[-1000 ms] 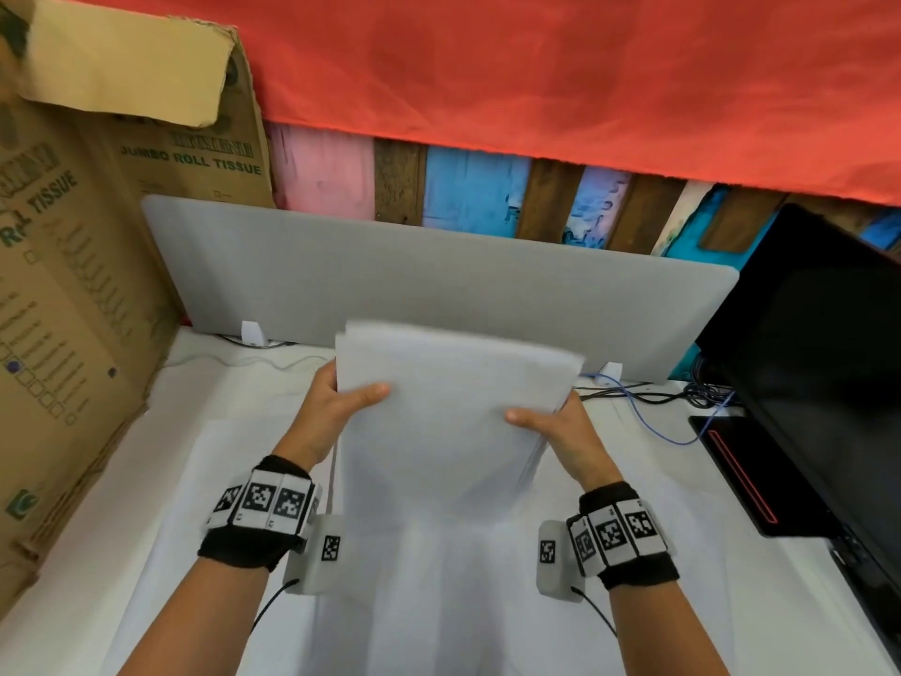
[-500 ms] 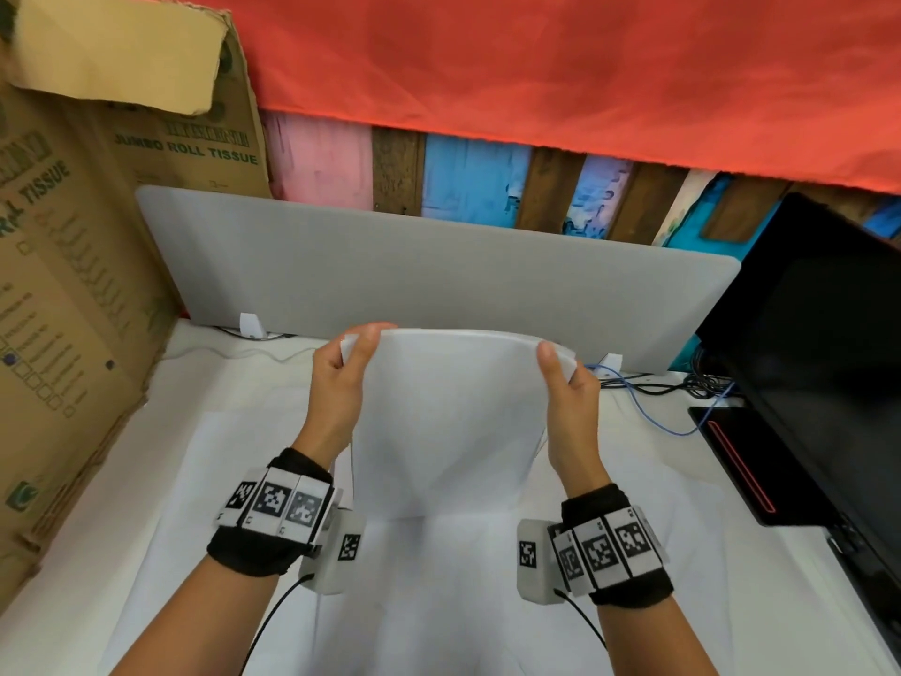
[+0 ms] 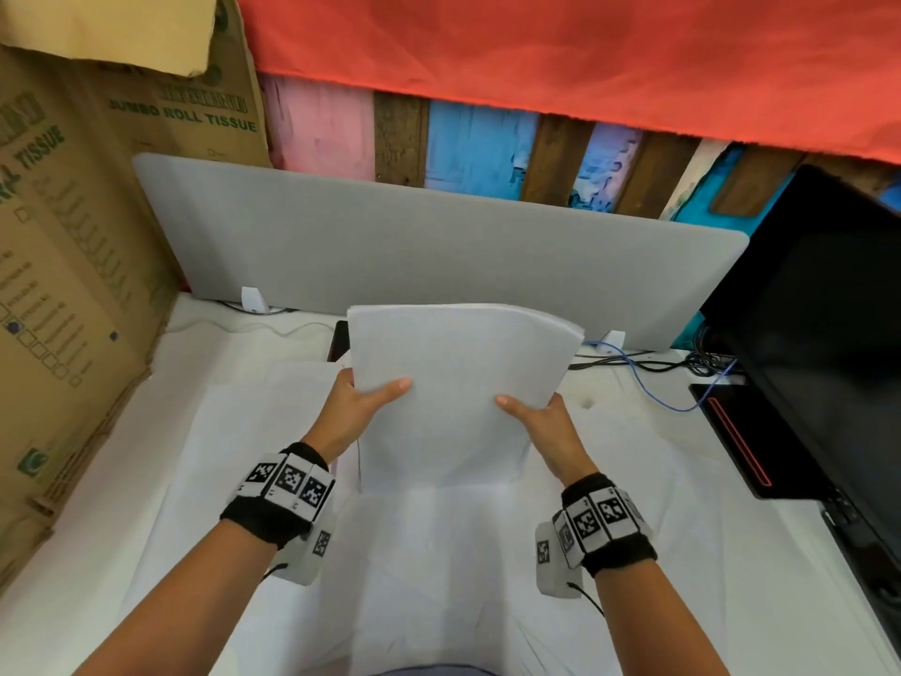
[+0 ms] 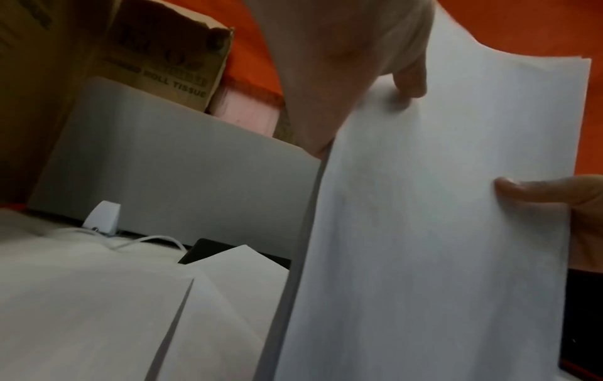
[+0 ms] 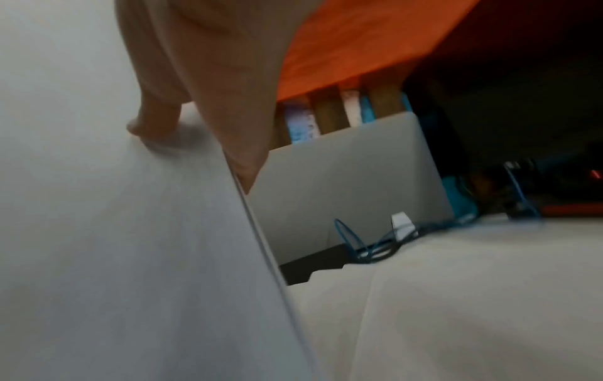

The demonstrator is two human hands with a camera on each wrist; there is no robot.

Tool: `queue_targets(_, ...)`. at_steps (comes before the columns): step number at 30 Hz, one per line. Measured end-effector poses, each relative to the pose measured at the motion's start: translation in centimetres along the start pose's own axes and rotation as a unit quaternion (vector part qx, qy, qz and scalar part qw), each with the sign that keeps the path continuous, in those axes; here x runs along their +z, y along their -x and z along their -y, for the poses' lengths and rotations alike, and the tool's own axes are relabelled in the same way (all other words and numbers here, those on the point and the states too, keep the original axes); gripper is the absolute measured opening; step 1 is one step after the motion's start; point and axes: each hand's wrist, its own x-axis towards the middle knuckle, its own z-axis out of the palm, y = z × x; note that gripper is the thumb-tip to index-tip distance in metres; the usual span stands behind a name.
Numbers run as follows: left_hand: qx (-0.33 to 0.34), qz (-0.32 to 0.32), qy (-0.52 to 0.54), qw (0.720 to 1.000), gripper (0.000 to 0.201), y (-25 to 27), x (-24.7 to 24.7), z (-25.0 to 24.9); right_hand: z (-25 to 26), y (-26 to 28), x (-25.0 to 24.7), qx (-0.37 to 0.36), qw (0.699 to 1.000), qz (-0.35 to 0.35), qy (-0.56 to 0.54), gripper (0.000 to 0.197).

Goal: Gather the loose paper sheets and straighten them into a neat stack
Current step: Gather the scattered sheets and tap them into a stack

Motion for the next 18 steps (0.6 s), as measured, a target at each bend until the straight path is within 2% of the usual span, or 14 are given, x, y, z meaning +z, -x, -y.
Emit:
queue_targets(4, 0.034, -0.007, 0.028, 0.999, 0.025, 0.0, 0.1, -1.6, 1.4, 0.2, 0.1, -0.033, 0.998, -0.033, -0.032, 0.016)
queue_targets(7, 0.077, -0.051, 0.067, 0.993, 0.015, -0.1, 0.9, -4.3, 4.0, 0.6, 0.7, -0.081, 0.992, -0.057, -0.073, 0.014)
queue_targets(8, 0.098, -0.072, 0.074, 0.990, 0.025, -0.2, 1.1, -5.1, 5.0, 0.8, 0.9, -0.093, 0.990, -0.067, -0.088, 0.008)
queue_targets(9, 0.122, -0.088, 0.068, 0.986, 0.028, -0.4, 1.2, -5.8, 5.9, 1.0, 1.1, -0.103, 0.986, -0.081, -0.099, 0.016)
queue_targets(11, 0.160, -0.118, 0.046, 0.979, 0.018, -0.6, 1.5, -6.7, 7.2, 1.3, 1.3, -0.100, 0.982, -0.115, -0.114, 0.034)
queue_targets(14, 0.178, -0.159, 0.038, 0.970, 0.012, -0.9, 1.9, -6.5, 7.4, 1.0, 1.5, -0.103, 0.978, -0.125, -0.135, 0.037)
queue_targets(18, 0.178, -0.180, 0.049, 0.966, 0.017, -0.9, 2.1, -6.4, 7.1, 0.7, 1.3, -0.107, 0.981, -0.111, -0.120, 0.032)
